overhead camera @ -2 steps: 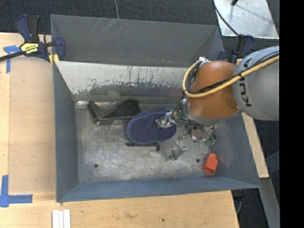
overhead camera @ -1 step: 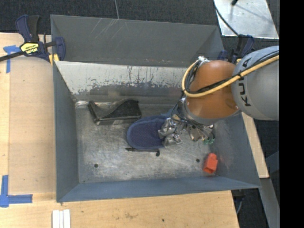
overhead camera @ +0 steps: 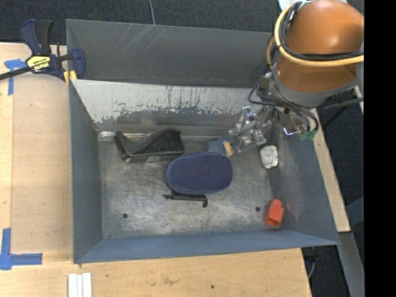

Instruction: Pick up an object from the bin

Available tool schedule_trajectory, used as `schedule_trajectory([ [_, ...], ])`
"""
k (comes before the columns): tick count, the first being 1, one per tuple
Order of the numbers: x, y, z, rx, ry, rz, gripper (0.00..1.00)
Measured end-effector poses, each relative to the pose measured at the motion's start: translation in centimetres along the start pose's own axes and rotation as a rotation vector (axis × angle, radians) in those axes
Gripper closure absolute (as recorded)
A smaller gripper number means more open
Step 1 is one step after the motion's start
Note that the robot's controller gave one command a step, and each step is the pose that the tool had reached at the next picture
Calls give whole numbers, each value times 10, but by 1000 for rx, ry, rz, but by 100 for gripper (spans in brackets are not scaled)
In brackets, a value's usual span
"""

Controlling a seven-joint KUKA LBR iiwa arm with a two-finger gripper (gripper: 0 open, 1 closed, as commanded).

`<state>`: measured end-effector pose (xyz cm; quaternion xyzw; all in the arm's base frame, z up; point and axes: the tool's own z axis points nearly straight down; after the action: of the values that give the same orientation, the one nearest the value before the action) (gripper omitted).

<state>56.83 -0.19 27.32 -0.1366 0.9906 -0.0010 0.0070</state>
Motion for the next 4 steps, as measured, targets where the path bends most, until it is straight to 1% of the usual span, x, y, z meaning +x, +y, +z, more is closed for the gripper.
schedule_trajectory([
  [1,2,0,5,-3,10,1,0],
  [2,2,17,164,-7,12,-367,0],
  [3,0,16,161,-5,6,-365,100],
  [4,1,24,87,-3,2,-450,100],
])
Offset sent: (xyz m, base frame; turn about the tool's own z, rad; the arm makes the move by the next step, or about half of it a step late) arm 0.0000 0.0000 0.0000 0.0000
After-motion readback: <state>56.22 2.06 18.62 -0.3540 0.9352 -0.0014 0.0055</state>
